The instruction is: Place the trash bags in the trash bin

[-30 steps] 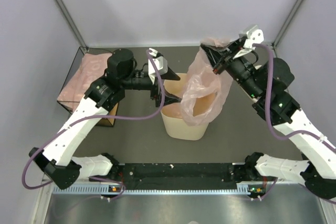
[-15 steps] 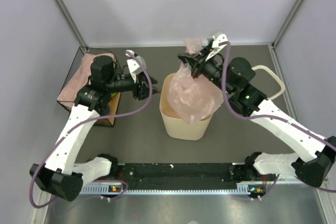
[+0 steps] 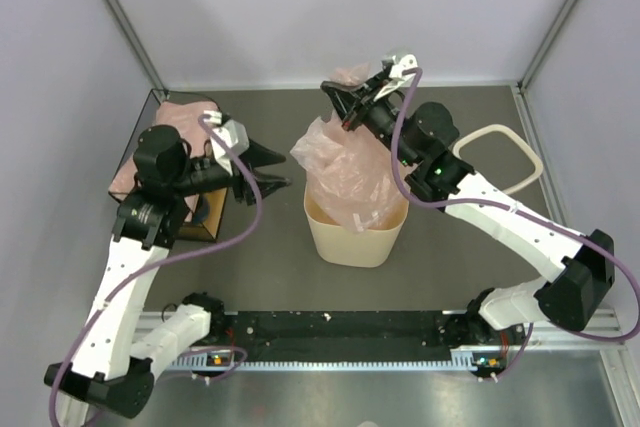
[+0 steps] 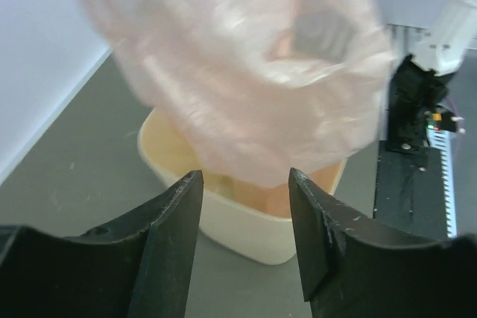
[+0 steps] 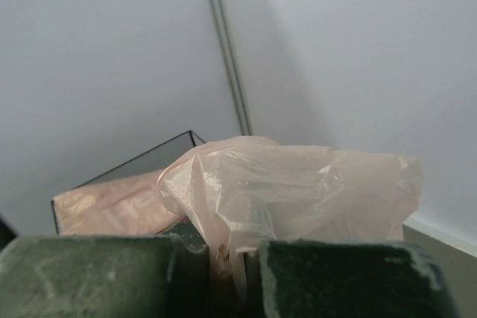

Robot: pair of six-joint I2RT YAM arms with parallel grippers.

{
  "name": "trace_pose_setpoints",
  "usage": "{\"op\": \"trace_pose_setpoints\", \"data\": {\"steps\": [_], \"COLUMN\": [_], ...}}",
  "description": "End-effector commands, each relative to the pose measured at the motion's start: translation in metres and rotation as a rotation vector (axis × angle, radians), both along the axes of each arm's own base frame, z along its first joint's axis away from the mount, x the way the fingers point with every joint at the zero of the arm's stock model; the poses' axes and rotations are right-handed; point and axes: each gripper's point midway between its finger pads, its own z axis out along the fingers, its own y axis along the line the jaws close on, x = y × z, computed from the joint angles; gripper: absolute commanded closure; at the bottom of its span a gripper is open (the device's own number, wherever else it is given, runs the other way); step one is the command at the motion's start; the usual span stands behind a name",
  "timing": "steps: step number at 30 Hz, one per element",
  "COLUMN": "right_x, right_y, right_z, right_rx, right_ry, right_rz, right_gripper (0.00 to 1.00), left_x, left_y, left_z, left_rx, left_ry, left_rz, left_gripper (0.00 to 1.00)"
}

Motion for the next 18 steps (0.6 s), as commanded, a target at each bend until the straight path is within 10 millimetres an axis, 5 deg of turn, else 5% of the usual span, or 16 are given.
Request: {"op": "trace_pose_setpoints", "data": {"steps": [1,4,8,14,18], "right_x": [0.002,0.002,0.002,0.005,0.004], "right_y": [-0.031,-0.031,-0.029,-0.029,-0.025], "right_z": [0.068,0.074,0.075,0.069,0.064], "right_rx": [0.169,0.175,0.169,0.162,0.155], "right_ry": [-0.144,-0.158,-0.154,-0.126,-0.093], "right_rz": [-0.118,-0.118,-0.109,-0.117,-0.099], "right_gripper": [1.0,1.0,1.0,1.0,1.0], "left_x": [-0.04,-0.074,-0.105,-0.121,-0.1], "left_y": [-0.02,-0.044,-0.07,-0.099,-0.125], "left_z": [0.024,0.021,0.02,0.012,0.007], "left_rx": [0.01,0.058,0.068,0.084,0.06], "left_ry": [-0.142,-0.163,-0.167,-0.175,-0.155], "left_rz": [-0.151,-0.302,-0.439,-0.482,-0.359], "left_gripper": [0.48,0.64,0.73,0.8,0.7]}}
